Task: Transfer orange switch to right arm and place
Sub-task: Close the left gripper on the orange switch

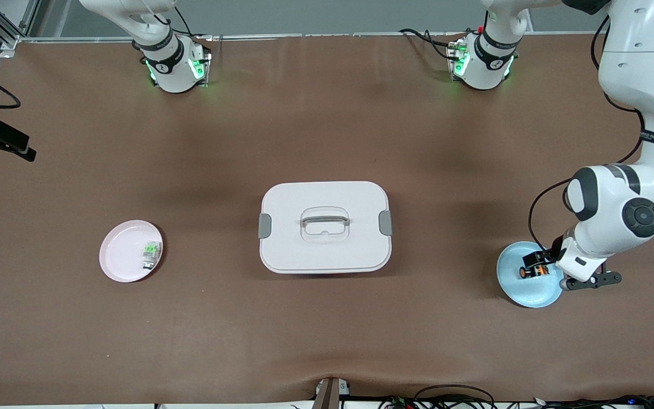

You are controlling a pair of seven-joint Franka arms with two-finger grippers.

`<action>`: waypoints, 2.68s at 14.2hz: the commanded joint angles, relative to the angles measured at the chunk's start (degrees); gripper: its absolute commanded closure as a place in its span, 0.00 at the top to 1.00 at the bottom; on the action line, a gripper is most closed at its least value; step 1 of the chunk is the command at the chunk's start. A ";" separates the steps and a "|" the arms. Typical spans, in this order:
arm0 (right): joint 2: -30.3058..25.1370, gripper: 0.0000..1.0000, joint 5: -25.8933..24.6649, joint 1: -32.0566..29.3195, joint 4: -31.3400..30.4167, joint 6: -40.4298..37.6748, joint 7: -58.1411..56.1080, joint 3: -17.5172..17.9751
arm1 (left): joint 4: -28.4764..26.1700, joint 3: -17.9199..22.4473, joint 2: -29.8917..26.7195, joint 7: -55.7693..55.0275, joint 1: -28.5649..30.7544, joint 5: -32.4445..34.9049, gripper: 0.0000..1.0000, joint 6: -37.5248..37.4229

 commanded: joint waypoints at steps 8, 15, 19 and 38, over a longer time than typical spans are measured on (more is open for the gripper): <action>-0.76 1.00 0.10 -0.14 0.08 -0.68 0.56 1.00 | 3.82 -0.04 4.75 2.38 0.12 2.39 1.00 2.57; -0.93 1.00 0.10 0.03 0.43 -0.86 2.40 1.08 | 4.09 -0.04 6.34 2.38 0.03 2.57 1.00 3.11; -1.20 1.00 0.10 -0.32 0.52 -2.70 2.40 0.65 | 4.09 -0.04 6.87 2.38 0.12 2.65 1.00 3.11; -2.34 1.00 -0.86 1.09 1.13 -3.32 5.30 1.35 | 4.61 0.05 7.05 1.59 0.03 2.57 0.25 3.72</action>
